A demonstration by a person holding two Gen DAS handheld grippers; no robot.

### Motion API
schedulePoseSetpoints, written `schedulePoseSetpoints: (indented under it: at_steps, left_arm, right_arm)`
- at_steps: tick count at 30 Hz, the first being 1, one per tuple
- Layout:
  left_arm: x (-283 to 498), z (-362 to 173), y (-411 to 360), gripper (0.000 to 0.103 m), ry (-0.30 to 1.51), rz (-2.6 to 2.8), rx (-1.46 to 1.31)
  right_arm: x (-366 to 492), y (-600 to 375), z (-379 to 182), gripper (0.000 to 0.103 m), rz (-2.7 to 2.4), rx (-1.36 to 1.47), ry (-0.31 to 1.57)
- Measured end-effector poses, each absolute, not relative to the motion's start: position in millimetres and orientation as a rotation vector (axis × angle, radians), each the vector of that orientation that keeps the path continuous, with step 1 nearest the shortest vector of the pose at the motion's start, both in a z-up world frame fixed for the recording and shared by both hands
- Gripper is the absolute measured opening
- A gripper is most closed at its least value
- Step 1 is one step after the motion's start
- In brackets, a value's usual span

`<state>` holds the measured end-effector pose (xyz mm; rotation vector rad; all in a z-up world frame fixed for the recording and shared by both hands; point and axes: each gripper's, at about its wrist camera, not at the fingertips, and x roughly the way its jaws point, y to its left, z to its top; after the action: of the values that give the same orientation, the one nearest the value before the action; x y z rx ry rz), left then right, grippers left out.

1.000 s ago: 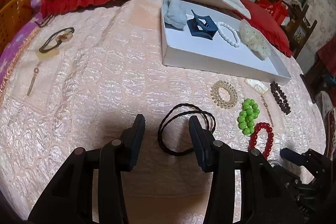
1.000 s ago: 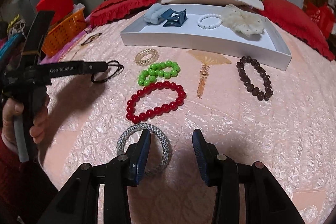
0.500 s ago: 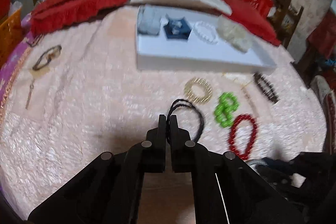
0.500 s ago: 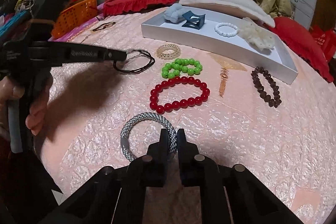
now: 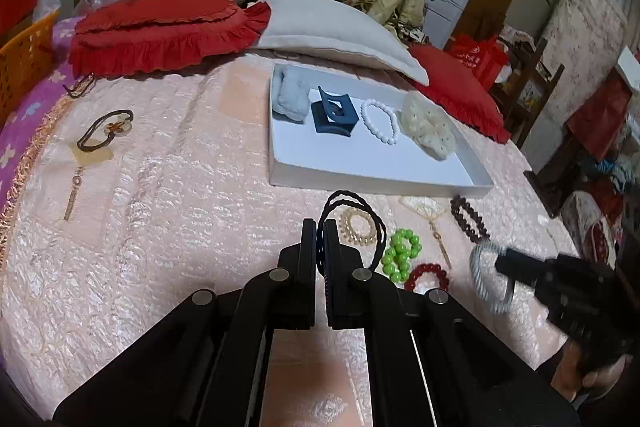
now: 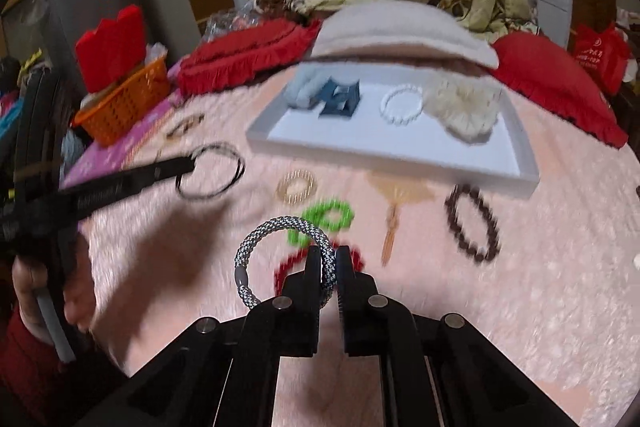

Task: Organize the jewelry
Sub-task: 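Place the black hair tie in the tray with the left tool while the right tool places the silver bangle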

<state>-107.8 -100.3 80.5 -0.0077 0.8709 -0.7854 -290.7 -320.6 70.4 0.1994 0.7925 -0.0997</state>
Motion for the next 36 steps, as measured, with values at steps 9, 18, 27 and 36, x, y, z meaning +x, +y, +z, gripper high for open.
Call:
schedulePoseSetpoints:
  at_steps: [9,18,27,36]
  left_arm:
    - [-66,98,-140,0.002,0.865,-0.759,0.007]
    - [-24,78,-187,0.002,0.896,-0.71,0.063]
    - [-6,54,-186,0.002,0.937,-0.67,0.095]
    - [-2,53,-175,0.005,0.969,-0.668,0.047]
  right_arm:
    - [-229,-352,94,0.007,-0.16,0.227,0.752]
    - [-158,-391,65,0.007,-0.189,0.344,0.817]
    - [-122,-389,32,0.007,-0.167,0.404,0.894]
    - [-119,-391,22,0.007,-0.173,0.471,0.938]
